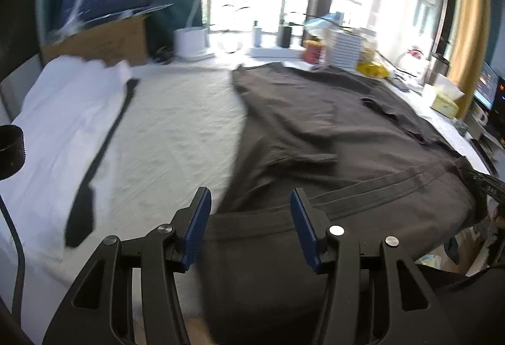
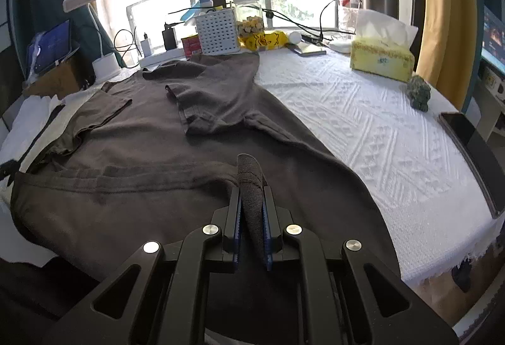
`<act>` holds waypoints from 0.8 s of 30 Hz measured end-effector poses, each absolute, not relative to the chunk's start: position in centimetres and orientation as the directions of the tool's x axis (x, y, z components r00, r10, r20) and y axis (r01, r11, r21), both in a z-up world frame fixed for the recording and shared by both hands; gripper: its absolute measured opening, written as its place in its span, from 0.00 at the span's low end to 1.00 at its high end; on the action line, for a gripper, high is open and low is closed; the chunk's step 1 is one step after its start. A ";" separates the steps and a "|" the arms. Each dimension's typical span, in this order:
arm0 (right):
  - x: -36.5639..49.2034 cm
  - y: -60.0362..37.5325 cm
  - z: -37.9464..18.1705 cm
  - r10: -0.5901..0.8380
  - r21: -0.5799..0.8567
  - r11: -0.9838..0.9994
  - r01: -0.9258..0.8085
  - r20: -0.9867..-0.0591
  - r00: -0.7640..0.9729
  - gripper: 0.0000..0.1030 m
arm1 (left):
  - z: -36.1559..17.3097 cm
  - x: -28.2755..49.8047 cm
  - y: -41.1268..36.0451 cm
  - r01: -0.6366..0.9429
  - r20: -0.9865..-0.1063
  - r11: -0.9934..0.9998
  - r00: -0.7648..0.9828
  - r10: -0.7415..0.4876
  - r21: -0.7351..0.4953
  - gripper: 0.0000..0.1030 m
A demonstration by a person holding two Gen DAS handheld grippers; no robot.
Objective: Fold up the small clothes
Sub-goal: 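Close the left tool on the shirt hem while the right tool holds its edge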
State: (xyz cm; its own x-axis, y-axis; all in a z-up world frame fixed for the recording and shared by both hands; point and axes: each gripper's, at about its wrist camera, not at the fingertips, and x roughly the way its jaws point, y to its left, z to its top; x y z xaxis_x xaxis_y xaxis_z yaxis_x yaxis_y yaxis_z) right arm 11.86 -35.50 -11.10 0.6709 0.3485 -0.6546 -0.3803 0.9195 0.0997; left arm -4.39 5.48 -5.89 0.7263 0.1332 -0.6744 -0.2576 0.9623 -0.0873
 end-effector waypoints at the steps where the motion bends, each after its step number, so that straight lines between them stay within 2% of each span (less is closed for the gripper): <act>1: 11.9 -35.3 -11.0 0.345 0.096 0.921 -0.378 -0.654 0.674 0.12 | -6.1 -4.7 6.0 -0.271 -0.679 0.959 0.720 0.145 -0.083 0.50; 7: 12.1 -34.7 -10.6 0.323 0.066 0.923 -0.378 -0.663 0.675 0.12 | -7.6 -5.9 7.2 -0.316 -0.689 0.948 0.698 0.196 -0.050 0.50; 11: 12.1 -34.8 -10.1 0.307 0.049 0.928 -0.370 -0.665 0.681 0.12 | -8.7 -5.9 7.4 -0.307 -0.702 0.948 0.695 0.159 -0.088 0.50; 20: 11.7 -36.1 -10.8 0.256 0.032 0.945 -0.325 -0.687 0.680 0.12 | -8.6 -6.4 6.9 -0.246 -0.665 0.962 0.740 0.106 -0.121 0.48; 22: 11.7 -36.2 -11.1 0.255 0.033 0.946 -0.322 -0.690 0.678 0.12 | -8.3 -6.5 6.5 -0.229 -0.653 0.968 0.750 0.106 -0.106 0.28; 23: 11.6 -36.2 -11.3 0.254 0.033 0.946 -0.322 -0.691 0.676 0.12 | -8.2 -6.6 6.2 -0.219 -0.653 0.972 0.749 0.111 -0.086 0.24; 24: 11.5 -36.2 -11.4 0.255 0.035 0.946 -0.322 -0.692 0.675 0.12 | -8.1 -6.5 6.0 -0.214 -0.650 0.974 0.751 0.113 -0.077 0.14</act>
State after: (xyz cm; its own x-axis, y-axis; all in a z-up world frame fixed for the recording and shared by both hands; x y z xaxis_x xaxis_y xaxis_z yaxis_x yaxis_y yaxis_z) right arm 11.55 -36.23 -11.38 0.6751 0.2549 -0.6923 -0.3219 0.9462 0.0345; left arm -6.52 6.03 -8.13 0.7513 0.1134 -0.6501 -0.2140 0.9738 -0.0774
